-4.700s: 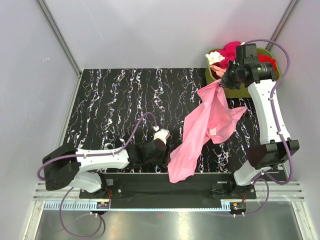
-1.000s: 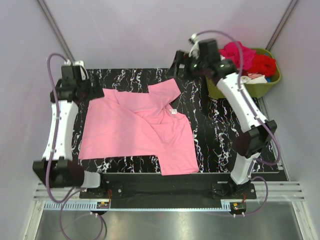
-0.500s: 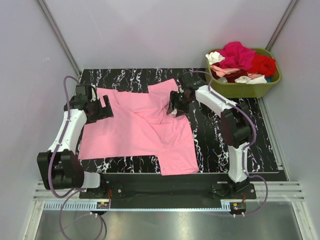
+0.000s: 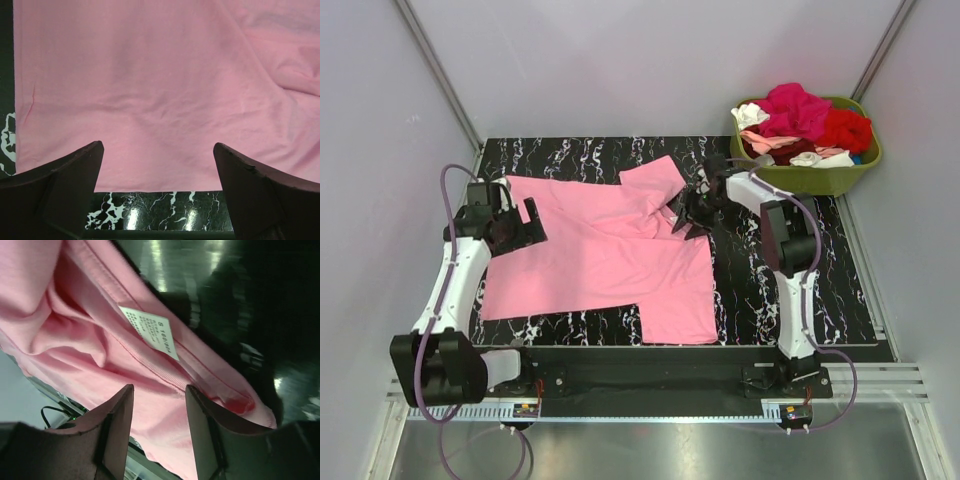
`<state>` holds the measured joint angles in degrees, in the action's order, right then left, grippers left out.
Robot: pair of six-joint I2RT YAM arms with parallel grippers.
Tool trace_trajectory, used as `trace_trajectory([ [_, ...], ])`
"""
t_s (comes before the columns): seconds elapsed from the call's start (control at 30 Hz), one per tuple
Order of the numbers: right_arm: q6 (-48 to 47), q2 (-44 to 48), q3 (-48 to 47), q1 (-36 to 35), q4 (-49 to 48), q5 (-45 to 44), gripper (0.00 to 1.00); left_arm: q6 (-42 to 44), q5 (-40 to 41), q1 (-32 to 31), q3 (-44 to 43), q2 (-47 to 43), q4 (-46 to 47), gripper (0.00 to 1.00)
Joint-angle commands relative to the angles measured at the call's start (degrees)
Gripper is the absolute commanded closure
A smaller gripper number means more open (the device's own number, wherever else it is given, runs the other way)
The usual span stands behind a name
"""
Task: Fold and stack the t-shirts
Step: Flatten the tshirt out
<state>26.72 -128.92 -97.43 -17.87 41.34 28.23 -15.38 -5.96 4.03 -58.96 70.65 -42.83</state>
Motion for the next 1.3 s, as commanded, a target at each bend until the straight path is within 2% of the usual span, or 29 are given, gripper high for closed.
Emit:
trace_trajectory([
  [0.0,-0.98,3.84,6.00,4.49,1.90,-6.33,0.47,-1.06,-1.78,0.01,1.21,-3.41,1.17,0.01],
  [0.1,1.83,11.39,16.45,6.79,-0.46,-6.61,0.48,-1.50,-1.25,0.10,2.44,-4.12,1.34,0.01],
  [0.23,6.58,26.83,33.74,7.15,-5.99,-5.30,0.48,-2.46,-0.99,0.10,3.94,-4.38,2.04,0.01],
  [0.33,6.33,32.84,34.86,7.06,-3.21,-5.98,0.40,-2.90,-1.16,0.10,4.38,-4.47,2.57,0.01],
  [0.37,5.46,33.47,33.54,7.06,-1.63,-6.77,0.33,-2.90,-1.25,0.10,4.55,-4.38,2.75,0.01],
  [0.47,2.99,34.44,25.20,7.06,4.44,-10.29,0.23,-2.82,-1.51,0.10,5.25,-3.86,3.72,0.01],
  [0.6,1.50,31.46,10.73,7.06,8.40,-13.54,0.20,-1.85,-2.48,0.10,7.45,-3.50,4.60,0.01],
  [0.77,0.00,16.71,-7.39,7.06,13.14,-17.06,0.20,-2.03,-1.69,-2.00,8.78,-8.77,3.20,0.01],
  [0.8,-0.52,13.99,-14.30,7.06,15.59,-19.07,0.20,-2.03,-1.08,-2.45,7.90,-9.56,2.23,0.01],
  [0.87,-1.40,5.73,-21.80,7.06,18.41,-22.58,0.20,-1.42,-0.55,-2.71,7.63,-12.55,0.30,0.01],
  [0.9,-1.41,2.92,-29.15,7.06,21.03,-23.91,0.20,-1.67,0.06,-2.98,7.72,-13.69,0.12,0.01],
  [0.97,-1.85,-5.17,-36.39,6.88,23.51,-27.06,0.20,-1.68,1.38,-5.07,8.15,-17.38,0.99,0.01],
  [1.03,-2.20,-13.14,-47.55,6.36,27.29,-27.96,0.20,-2.11,2.52,-6.84,10.96,-21.41,3.96,0.01],
  [1.1,-2.55,-18.01,-56.76,5.83,29.84,-30.77,0.20,-1.94,2.27,-6.93,10.53,-22.57,3.63,0.01],
  [1.17,-2.46,-21.89,-58.84,4.95,29.33,-32.17,0.20,-2.03,2.62,-6.93,10.79,-24.07,3.98,0.01],
  [1.27,-2.55,-22.34,-55.34,3.11,24.76,-35.15,0.20,-1.94,1.74,-6.93,10.97,-25.12,4.33,0.01],
])
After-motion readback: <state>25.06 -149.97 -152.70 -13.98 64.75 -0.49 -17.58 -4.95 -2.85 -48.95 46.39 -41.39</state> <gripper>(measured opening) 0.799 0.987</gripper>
